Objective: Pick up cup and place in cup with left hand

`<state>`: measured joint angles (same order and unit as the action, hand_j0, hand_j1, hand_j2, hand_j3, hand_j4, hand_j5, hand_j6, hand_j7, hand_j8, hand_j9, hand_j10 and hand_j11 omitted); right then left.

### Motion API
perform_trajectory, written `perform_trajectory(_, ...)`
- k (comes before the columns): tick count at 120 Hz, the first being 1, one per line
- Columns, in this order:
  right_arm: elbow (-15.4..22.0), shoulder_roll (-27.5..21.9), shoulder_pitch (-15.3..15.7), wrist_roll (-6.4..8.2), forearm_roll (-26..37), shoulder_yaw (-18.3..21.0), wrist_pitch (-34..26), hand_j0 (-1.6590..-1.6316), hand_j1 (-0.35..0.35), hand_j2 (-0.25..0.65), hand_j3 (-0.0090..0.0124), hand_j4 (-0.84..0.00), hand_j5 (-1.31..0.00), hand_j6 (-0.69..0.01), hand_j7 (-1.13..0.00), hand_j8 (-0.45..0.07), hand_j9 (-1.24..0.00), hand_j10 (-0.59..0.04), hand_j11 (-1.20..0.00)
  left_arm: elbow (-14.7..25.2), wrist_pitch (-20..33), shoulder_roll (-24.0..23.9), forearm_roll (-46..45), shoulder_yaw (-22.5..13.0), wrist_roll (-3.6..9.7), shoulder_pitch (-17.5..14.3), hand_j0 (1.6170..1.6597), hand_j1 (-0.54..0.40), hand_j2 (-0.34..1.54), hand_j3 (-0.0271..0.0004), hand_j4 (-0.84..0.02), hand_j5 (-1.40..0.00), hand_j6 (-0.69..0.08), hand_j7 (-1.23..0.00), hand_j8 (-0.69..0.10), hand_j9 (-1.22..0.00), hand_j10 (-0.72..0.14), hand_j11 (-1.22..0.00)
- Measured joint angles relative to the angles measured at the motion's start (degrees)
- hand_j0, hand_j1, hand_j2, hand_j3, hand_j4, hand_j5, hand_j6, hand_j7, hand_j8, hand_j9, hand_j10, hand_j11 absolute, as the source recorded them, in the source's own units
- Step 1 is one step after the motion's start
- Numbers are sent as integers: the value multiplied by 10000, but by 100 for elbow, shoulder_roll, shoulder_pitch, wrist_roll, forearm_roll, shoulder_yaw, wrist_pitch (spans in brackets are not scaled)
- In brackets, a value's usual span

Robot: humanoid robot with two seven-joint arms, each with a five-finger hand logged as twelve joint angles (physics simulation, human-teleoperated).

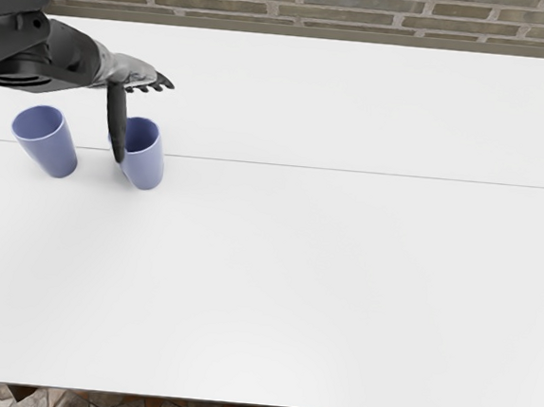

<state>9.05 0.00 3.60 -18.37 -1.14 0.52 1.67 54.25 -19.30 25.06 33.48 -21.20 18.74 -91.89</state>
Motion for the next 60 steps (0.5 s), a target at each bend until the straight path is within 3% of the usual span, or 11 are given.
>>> perform_trajectory(23, 0, 0, 0, 0, 0, 0, 0, -16581, -3491, 0, 0, -2, 0, -3, 0, -2, 0, -1, 0, 224, 260, -27, -10, -347, -2, -39, 16581, 3251, 46, 0, -225, -268, -232, -267, -229, -266, -221, -265)
perform_trajectory(60, 0, 0, 0, 0, 0, 1, 0, -16581, -3491, 0, 0, -2, 0, -3, 0, -2, 0, -1, 0, 749, 799, 62, -7, -475, 22, -101, 16581, 3252, 47, 0, -224, -268, -231, -267, -229, -266, -220, -265)
